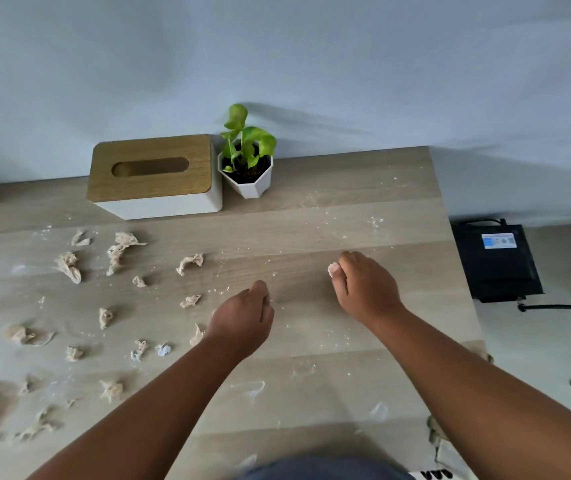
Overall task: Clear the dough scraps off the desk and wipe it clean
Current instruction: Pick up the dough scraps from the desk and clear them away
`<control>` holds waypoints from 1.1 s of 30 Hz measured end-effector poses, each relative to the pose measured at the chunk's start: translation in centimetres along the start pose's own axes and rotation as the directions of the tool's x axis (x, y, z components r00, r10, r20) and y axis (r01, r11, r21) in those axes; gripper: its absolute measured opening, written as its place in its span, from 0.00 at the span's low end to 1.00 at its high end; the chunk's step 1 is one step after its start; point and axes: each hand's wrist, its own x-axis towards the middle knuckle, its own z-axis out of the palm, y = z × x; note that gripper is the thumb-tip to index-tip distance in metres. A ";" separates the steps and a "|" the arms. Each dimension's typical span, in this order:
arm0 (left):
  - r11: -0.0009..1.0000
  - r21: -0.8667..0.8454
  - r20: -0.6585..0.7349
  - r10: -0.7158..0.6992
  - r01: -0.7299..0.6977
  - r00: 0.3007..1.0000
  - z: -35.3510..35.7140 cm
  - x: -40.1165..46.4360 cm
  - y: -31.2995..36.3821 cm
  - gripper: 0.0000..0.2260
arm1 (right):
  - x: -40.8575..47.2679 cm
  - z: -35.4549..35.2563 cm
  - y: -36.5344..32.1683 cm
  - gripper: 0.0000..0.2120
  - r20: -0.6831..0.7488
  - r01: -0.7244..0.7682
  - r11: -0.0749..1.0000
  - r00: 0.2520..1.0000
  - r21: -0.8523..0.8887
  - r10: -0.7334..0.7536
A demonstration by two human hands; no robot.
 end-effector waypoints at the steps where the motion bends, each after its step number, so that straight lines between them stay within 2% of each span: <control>1: 1.000 0.006 0.010 0.000 0.000 1.000 0.1 -0.3 -0.2 0.01 | -0.5 -0.1 -0.1 0.06 -0.001 -0.006 1.000 1.000 0.006 0.006; 8: 0.999 0.038 0.047 -0.008 0.006 0.999 -0.2 -1.6 -1.5 0.04 | -2.7 -0.6 -0.4 0.01 0.022 -0.059 0.997 0.998 0.047 0.058; 13: 1.000 0.020 0.027 0.008 -0.009 1.000 -0.9 -2.6 -2.3 0.06 | -4.2 -0.8 -1.7 0.03 -0.025 -0.082 0.992 0.996 0.096 0.085; 16: 0.995 -0.077 0.022 -0.056 0.057 0.998 -1.3 -3.1 -2.8 0.07 | -5.0 -0.7 -2.9 0.06 -0.052 -0.105 0.983 0.992 0.152 0.115; 19: 0.953 -0.259 0.023 -0.158 0.159 0.987 -1.7 -3.7 -3.4 0.09 | -6.0 -0.3 -4.2 0.08 -0.066 -0.207 0.940 0.970 0.273 0.233; 21: 0.927 -0.334 0.028 -0.172 0.171 0.985 -1.9 -4.2 -4.1 0.10 | -6.8 0.0 -5.1 0.08 -0.056 -0.298 0.892 0.941 0.339 0.335; 24: 0.919 -0.368 0.017 -0.146 0.142 0.989 -2.1 -5.3 -5.3 0.07 | -8.3 0.3 -6.6 0.09 -0.030 -0.347 0.866 0.923 0.360 0.383; 26: 0.925 -0.364 0.001 -0.115 0.108 0.993 -2.3 -6.2 -6.3 0.05 | -9.3 0.7 -7.9 0.10 -0.013 -0.347 0.864 0.926 0.364 0.377; 30: 0.948 -0.312 -0.036 -0.080 0.065 0.996 -2.3 -8.0 -8.4 0.07 | -10.8 1.9 -10.3 0.13 0.027 -0.349 0.878 0.933 0.327 0.360; 33: 0.970 -0.214 -0.062 -0.132 0.116 0.989 -2.7 -9.1 -10.1 0.09 | -11.2 3.0 -12.1 0.18 0.088 -0.321 0.921 0.947 0.221 0.309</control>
